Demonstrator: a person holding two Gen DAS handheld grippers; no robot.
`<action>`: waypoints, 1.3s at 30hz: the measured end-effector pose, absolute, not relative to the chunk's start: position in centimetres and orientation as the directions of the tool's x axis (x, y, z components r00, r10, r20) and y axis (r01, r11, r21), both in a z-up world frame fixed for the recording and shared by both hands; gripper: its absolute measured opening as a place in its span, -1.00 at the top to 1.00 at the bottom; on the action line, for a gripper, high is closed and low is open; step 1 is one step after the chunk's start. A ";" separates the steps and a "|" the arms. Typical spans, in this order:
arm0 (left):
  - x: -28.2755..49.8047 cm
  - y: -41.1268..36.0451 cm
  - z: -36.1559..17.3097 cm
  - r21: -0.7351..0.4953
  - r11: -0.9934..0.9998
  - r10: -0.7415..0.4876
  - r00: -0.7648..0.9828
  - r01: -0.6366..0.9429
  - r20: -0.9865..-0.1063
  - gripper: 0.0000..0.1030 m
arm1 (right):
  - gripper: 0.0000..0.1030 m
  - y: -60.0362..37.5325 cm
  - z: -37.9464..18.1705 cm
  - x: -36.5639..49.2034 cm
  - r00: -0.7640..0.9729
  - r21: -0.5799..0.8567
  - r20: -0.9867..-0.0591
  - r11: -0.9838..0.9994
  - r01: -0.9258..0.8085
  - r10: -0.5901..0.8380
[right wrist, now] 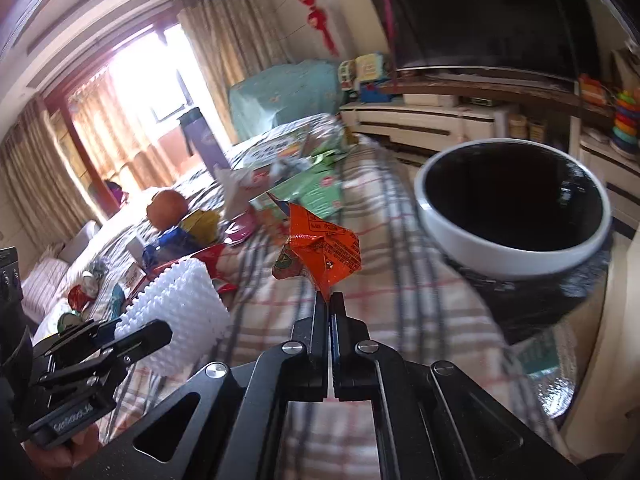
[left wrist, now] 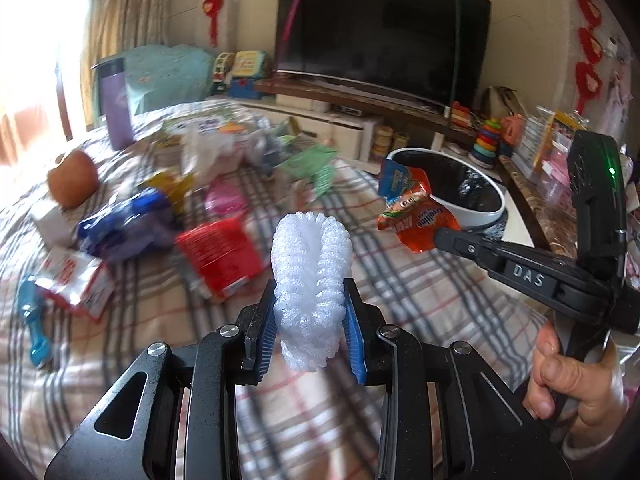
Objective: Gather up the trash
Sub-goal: 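Carry the mesh net and orange wrapper in both tools over the trash bin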
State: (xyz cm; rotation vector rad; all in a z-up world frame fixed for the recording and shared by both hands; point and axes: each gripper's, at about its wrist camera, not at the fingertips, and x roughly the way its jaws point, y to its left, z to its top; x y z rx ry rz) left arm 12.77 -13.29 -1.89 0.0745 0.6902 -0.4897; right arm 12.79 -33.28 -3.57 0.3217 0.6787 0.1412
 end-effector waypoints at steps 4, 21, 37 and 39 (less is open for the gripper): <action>13.2 -15.2 -1.6 -0.091 0.872 -0.427 0.655 0.481 -0.623 0.44 | 0.99 -35.1 -3.4 11.8 0.785 0.338 -0.586 0.941 0.011 0.202; 14.3 -19.5 -1.1 -0.083 0.844 -0.461 0.637 0.531 -0.618 0.44 | 0.99 -39.3 -2.8 10.3 0.813 0.344 -0.567 0.935 0.089 0.132; 17.3 -25.4 0.7 -0.089 0.804 -0.515 0.613 0.588 -0.600 0.44 | 0.99 -44.4 -1.6 12.1 0.820 0.339 -0.569 0.926 0.164 0.063; 17.8 -26.5 0.9 -0.088 0.795 -0.523 0.606 0.600 -0.600 0.44 | 0.99 -45.2 -1.5 12.5 0.819 0.340 -0.571 0.924 0.175 0.055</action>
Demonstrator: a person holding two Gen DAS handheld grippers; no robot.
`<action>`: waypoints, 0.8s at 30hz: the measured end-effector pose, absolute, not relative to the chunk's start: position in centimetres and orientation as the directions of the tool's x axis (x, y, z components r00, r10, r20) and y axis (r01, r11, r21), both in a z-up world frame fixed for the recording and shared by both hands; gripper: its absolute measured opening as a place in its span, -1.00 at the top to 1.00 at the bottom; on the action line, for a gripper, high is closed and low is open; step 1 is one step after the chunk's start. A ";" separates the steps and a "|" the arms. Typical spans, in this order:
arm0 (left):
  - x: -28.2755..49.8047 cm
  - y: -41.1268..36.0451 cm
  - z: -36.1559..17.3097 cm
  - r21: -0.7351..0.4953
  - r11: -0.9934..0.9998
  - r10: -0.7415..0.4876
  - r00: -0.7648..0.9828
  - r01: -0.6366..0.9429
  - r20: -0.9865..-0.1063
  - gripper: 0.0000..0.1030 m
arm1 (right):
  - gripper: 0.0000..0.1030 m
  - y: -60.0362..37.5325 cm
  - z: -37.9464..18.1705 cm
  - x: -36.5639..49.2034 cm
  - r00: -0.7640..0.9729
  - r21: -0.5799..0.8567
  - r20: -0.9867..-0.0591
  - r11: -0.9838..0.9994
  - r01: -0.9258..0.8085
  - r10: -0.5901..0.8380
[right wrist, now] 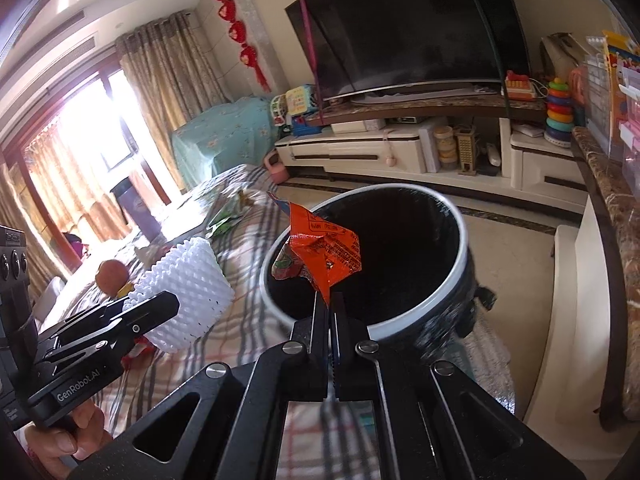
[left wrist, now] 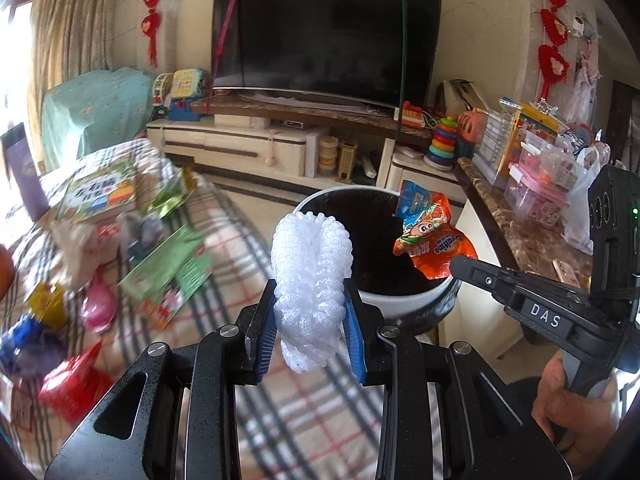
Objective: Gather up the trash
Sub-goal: 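Carry the mesh net and orange wrapper in both tools over the trash bin, then open both tools to drop the net and wrapper into the bin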
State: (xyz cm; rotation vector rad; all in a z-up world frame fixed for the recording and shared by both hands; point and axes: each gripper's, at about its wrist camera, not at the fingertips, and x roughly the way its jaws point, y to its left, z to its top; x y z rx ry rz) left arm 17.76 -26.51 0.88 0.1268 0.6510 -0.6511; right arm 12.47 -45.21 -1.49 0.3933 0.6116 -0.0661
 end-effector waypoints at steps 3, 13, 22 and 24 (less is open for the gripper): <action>18.6 -28.0 0.8 -0.099 0.784 -0.535 0.585 0.613 -0.610 0.44 | 0.99 -46.2 -1.4 13.2 0.816 0.336 -0.577 0.923 0.188 0.044; 22.0 -31.9 0.2 -0.127 0.754 -0.559 0.528 0.644 -0.639 0.44 | 0.99 -48.8 -2.1 15.5 0.791 0.338 -0.611 0.916 0.218 0.038; 23.5 -33.7 -1.1 -0.103 0.746 -0.538 0.505 0.657 -0.675 -0.30 | 0.79 -50.5 -2.8 17.1 0.765 0.343 -0.643 0.907 0.245 0.036; 23.5 -33.2 -1.3 -0.105 0.756 -0.532 0.513 0.646 -0.674 -0.51 | 0.54 -50.8 -3.0 17.1 0.761 0.351 -0.648 0.902 0.250 0.041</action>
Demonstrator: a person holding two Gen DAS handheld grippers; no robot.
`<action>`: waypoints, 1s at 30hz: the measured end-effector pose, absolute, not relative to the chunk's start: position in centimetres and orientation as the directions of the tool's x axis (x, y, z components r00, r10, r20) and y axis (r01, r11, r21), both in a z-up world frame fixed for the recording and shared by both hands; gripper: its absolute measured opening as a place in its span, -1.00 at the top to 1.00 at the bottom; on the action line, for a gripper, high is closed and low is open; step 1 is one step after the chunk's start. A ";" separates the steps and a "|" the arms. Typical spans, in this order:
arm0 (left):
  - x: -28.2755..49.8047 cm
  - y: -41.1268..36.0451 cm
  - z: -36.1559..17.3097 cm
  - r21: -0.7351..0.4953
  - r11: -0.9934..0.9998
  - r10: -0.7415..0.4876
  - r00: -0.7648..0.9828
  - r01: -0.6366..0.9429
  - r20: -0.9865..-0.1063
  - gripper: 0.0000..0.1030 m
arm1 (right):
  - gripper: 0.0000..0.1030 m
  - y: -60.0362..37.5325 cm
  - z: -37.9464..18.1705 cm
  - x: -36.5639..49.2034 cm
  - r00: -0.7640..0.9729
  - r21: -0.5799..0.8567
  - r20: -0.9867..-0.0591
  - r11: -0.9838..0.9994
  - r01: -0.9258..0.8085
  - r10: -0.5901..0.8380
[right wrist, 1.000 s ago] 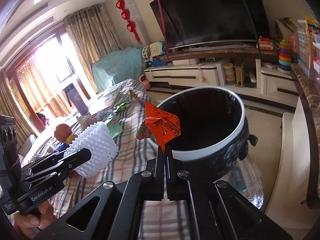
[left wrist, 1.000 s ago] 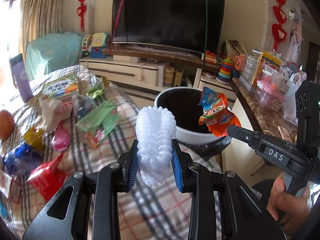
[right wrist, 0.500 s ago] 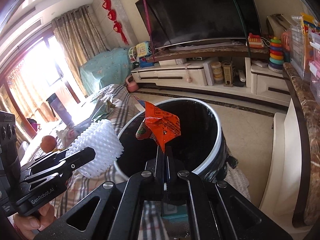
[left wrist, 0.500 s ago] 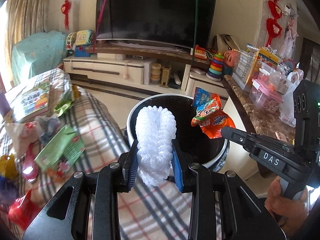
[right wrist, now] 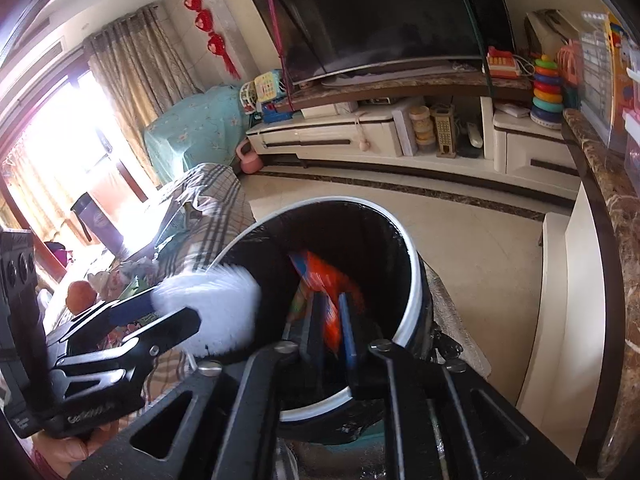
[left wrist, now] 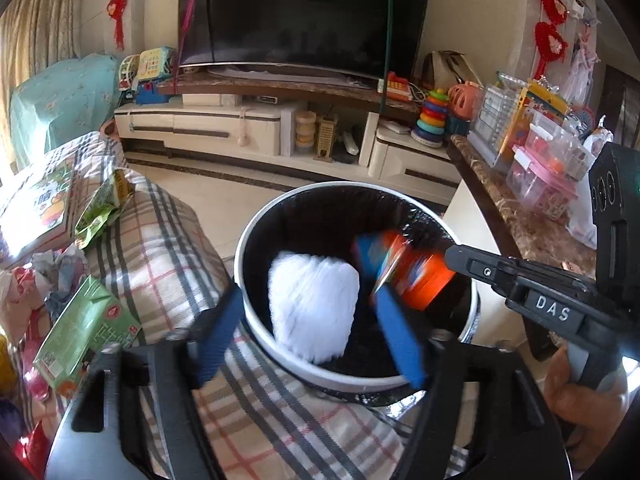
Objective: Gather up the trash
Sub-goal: 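Open both tools to drop the net and wrapper into the bin, then move both open tools back over the items on the bed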
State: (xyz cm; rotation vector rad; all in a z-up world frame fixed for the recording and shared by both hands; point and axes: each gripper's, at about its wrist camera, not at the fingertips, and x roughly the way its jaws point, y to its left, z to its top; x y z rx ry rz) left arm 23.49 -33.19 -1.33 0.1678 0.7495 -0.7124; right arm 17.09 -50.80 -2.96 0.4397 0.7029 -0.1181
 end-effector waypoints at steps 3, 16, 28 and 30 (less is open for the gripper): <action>23.6 -32.0 -1.6 -0.130 0.767 -0.531 0.508 0.629 -0.678 -0.61 | -0.06 -50.9 -2.8 16.5 0.773 0.364 -0.633 0.898 0.249 0.042; 19.9 -24.8 -1.7 -0.200 0.815 -0.524 0.545 0.544 -0.655 -0.72 | -0.71 -47.3 -1.8 13.6 0.820 0.411 -0.568 0.887 0.212 0.067; 16.3 -16.1 -2.4 -0.192 0.871 -0.460 0.613 0.452 -0.643 -0.72 | -0.76 -40.4 -2.4 12.8 0.807 0.419 -0.569 0.900 0.119 0.158; 15.8 -14.4 -2.5 -0.199 0.880 -0.449 0.623 0.430 -0.640 -0.72 | -0.77 -38.9 -2.7 12.8 0.800 0.420 -0.573 0.902 0.098 0.180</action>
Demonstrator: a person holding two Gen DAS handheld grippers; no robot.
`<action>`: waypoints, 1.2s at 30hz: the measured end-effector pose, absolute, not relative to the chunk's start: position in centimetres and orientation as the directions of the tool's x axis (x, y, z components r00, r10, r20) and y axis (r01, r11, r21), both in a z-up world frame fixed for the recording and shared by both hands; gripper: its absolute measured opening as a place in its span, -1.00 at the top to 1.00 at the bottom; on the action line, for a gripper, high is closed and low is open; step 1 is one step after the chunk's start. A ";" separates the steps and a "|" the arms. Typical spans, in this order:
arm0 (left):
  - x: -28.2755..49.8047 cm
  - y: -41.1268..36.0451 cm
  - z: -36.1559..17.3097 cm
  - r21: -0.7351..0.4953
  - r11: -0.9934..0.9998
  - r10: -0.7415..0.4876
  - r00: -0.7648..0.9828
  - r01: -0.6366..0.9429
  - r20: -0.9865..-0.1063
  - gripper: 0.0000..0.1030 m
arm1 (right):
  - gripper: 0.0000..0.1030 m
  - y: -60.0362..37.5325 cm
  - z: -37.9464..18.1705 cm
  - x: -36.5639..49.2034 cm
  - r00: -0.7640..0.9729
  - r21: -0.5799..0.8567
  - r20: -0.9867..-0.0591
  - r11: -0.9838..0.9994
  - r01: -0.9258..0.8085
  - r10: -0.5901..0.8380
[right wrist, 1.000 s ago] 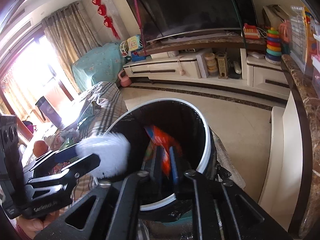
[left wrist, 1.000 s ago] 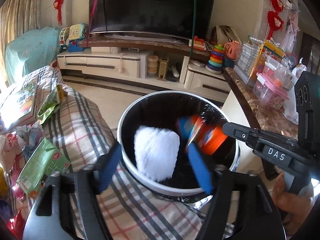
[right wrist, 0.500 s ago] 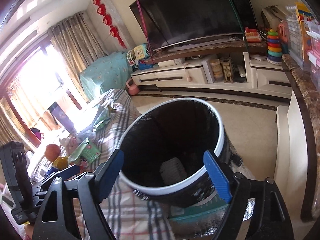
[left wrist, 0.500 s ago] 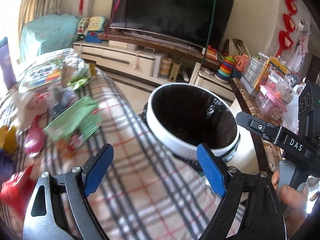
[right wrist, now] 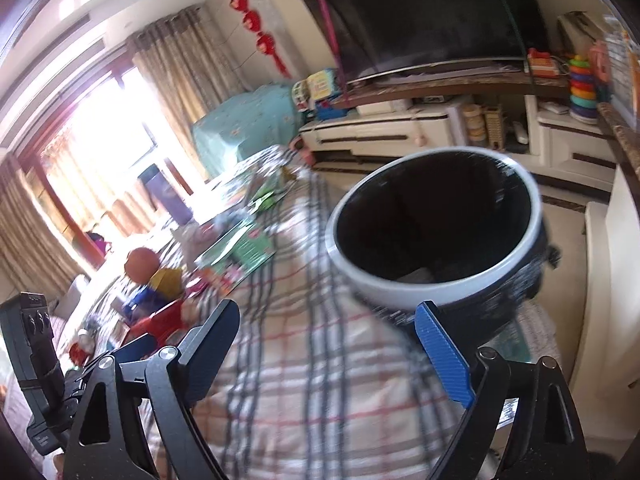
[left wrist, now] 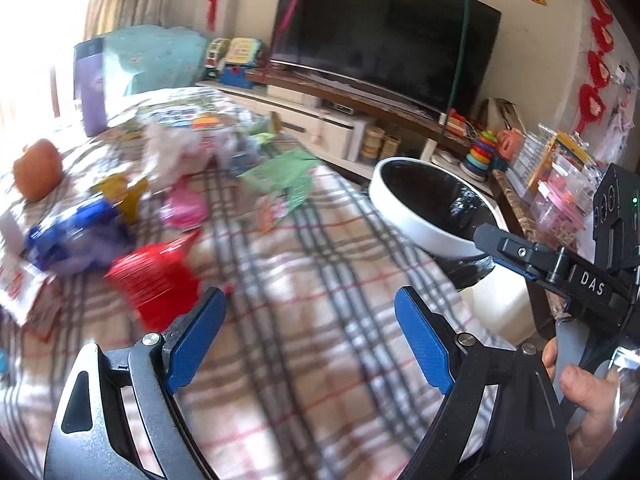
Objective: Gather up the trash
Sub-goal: 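Move both open tools back over the items on the bed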
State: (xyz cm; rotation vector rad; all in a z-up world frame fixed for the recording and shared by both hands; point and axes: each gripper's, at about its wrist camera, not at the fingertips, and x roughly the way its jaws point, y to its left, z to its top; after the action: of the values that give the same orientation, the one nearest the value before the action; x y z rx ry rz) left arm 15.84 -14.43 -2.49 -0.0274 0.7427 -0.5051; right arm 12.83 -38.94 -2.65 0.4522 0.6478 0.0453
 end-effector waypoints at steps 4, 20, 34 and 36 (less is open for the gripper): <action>14.8 -11.6 -2.7 -0.218 0.896 -0.432 0.643 0.388 -0.632 -0.72 | -0.77 -36.1 -3.4 13.0 0.779 0.424 -0.584 0.904 0.054 0.227; 12.9 -2.2 -3.7 -0.224 0.949 -0.314 0.716 0.221 -0.624 -0.72 | -0.77 -26.9 -4.3 14.0 0.709 0.413 -0.608 0.905 -0.101 0.357; 14.4 5.5 -3.8 -0.186 0.982 -0.137 0.738 0.016 -0.661 -0.72 | -0.77 -21.3 -4.2 16.3 0.672 0.376 -0.612 0.901 -0.217 0.418; 15.0 6.3 -4.0 -0.201 0.980 -0.138 0.725 0.000 -0.674 -0.72 | -0.77 -20.6 -4.2 16.7 0.668 0.368 -0.613 0.901 -0.231 0.422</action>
State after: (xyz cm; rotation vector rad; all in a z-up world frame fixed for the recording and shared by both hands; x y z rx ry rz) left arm 15.01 6.30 -4.04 -0.1928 0.7564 -0.0767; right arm 16.72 -20.63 -4.23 0.2697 0.7543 0.3733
